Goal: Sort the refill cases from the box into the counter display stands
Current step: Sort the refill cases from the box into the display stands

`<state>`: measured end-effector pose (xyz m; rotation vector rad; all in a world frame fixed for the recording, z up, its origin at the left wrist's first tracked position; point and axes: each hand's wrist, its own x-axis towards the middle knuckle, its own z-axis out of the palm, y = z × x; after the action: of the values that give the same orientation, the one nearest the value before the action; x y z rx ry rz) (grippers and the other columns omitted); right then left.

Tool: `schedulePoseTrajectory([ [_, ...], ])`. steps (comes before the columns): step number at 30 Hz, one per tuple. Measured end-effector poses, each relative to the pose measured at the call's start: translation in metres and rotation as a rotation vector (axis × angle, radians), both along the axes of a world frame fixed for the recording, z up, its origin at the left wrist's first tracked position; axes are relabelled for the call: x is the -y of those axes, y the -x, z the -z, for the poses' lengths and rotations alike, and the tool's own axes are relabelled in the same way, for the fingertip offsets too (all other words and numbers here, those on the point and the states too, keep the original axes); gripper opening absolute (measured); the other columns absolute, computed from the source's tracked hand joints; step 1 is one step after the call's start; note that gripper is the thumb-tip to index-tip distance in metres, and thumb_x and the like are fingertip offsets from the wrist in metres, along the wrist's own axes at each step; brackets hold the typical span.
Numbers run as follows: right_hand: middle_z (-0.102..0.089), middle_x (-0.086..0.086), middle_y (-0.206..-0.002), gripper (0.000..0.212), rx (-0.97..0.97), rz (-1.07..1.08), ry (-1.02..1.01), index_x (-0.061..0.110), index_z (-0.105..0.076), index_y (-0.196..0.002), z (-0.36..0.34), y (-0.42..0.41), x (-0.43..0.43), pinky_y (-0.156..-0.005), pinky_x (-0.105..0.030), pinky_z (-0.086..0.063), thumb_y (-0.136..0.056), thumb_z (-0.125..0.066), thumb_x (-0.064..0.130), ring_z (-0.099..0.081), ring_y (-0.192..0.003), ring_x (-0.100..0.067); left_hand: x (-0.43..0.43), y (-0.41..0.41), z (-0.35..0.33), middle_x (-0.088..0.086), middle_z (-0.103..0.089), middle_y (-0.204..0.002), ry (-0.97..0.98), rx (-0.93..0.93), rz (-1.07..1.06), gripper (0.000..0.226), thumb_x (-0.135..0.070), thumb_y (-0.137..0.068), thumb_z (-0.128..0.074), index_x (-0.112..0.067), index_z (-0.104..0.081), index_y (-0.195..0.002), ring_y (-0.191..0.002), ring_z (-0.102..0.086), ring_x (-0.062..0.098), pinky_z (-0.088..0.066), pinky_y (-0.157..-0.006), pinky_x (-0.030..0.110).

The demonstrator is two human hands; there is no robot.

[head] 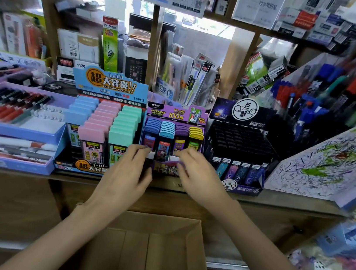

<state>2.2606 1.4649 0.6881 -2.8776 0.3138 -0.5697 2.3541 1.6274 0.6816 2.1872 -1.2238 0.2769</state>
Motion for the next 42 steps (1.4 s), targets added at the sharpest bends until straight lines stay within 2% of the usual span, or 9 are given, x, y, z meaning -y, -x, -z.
schedulePoseTrajectory([
  [3,-0.051,-0.004,-0.125,0.036,0.005,-0.013,0.05,0.011,-0.048,-0.133,0.014,-0.002,-0.009,-0.1,-0.031,-0.037,-0.099,-0.044,0.02,-0.045,-0.117,-0.02,-0.026,-0.006,-0.004,0.003,-0.056,-0.111,0.012,0.06,-0.029,0.031,-0.018,-0.088,-0.058,-0.012,-0.056,-0.118,-0.082,-0.063,0.018,-0.045,-0.053,0.026],
  [7,-0.053,-0.005,-0.122,0.036,-0.01,0.06,0.029,0.014,-0.05,-0.131,0.026,-0.011,-0.009,-0.094,-0.033,-0.04,-0.099,-0.045,0.03,-0.047,-0.116,-0.022,-0.053,-0.02,-0.006,0.004,-0.062,-0.104,0.038,0.074,-0.088,0.024,-0.01,-0.083,-0.064,-0.01,-0.06,-0.108,-0.079,-0.064,0.019,-0.042,-0.052,0.023],
  [14,-0.059,-0.01,-0.107,0.024,0.091,0.167,0.053,0.01,-0.06,-0.118,0.036,-0.013,-0.013,-0.079,-0.035,-0.046,-0.097,-0.05,0.016,-0.053,-0.1,-0.027,-0.06,-0.02,0.006,0.002,-0.06,-0.106,0.024,0.065,-0.087,0.021,-0.01,-0.084,-0.063,-0.011,-0.061,-0.105,-0.081,-0.064,0.022,-0.048,-0.051,0.029],
  [21,-0.055,-0.01,-0.113,0.032,0.086,0.065,-0.005,0.01,-0.056,-0.127,0.029,0.002,-0.009,-0.084,-0.035,-0.047,-0.096,-0.048,0.007,-0.05,-0.108,-0.024,-0.028,0.0,0.008,0.002,-0.061,-0.107,-0.021,0.083,0.054,0.025,-0.009,-0.084,-0.063,-0.011,-0.061,-0.109,-0.088,-0.064,0.018,-0.05,-0.062,0.026],
  [24,-0.057,-0.009,-0.113,0.03,0.209,0.046,-0.085,0.004,-0.06,-0.121,0.03,0.025,-0.004,-0.086,-0.033,-0.049,-0.094,-0.048,0.0,-0.053,-0.106,-0.023,-0.007,0.006,0.012,0.003,-0.06,-0.112,-0.04,0.086,0.126,0.028,-0.009,-0.086,-0.062,-0.011,-0.06,-0.114,-0.096,-0.063,0.018,-0.052,-0.075,0.03],
  [28,-0.058,0.0,-0.111,0.026,0.303,0.22,-0.186,0.009,-0.062,-0.116,0.044,0.065,0.011,-0.091,-0.013,-0.039,-0.094,-0.05,0.005,-0.052,-0.105,-0.009,0.023,0.009,0.02,0.004,-0.059,-0.118,-0.054,0.136,0.207,0.032,-0.013,-0.089,-0.061,-0.011,-0.059,-0.12,-0.107,-0.058,0.019,-0.047,-0.091,0.03],
  [31,-0.059,0.0,-0.114,0.026,0.287,0.302,-0.193,0.011,-0.062,-0.117,0.049,0.075,0.024,-0.092,-0.014,-0.037,-0.093,-0.054,0.01,-0.049,-0.106,-0.005,0.046,0.008,0.024,0.003,-0.056,-0.123,-0.058,0.128,0.215,0.035,-0.019,-0.091,-0.058,-0.013,-0.055,-0.126,-0.114,-0.052,0.018,-0.041,-0.097,0.031],
  [35,-0.061,-0.005,-0.11,0.027,0.262,0.296,-0.19,0.007,-0.063,-0.117,0.05,0.063,0.033,-0.092,-0.028,-0.044,-0.091,-0.058,0.008,-0.053,-0.107,-0.017,0.07,0.011,0.029,0.0,-0.054,-0.124,-0.093,0.094,0.172,0.038,-0.027,-0.095,-0.052,-0.017,-0.049,-0.131,-0.114,-0.046,0.018,-0.037,-0.094,0.03],
  [42,-0.06,-0.008,-0.097,0.02,0.259,0.329,-0.105,0.005,-0.068,-0.104,0.058,0.048,0.033,-0.08,-0.027,-0.043,-0.084,-0.066,0.005,-0.054,-0.093,-0.023,0.084,0.019,0.032,0.0,-0.061,-0.114,-0.088,0.02,0.106,0.025,-0.02,-0.096,-0.051,-0.023,-0.057,-0.119,-0.107,-0.049,0.022,-0.034,-0.085,0.033],
])
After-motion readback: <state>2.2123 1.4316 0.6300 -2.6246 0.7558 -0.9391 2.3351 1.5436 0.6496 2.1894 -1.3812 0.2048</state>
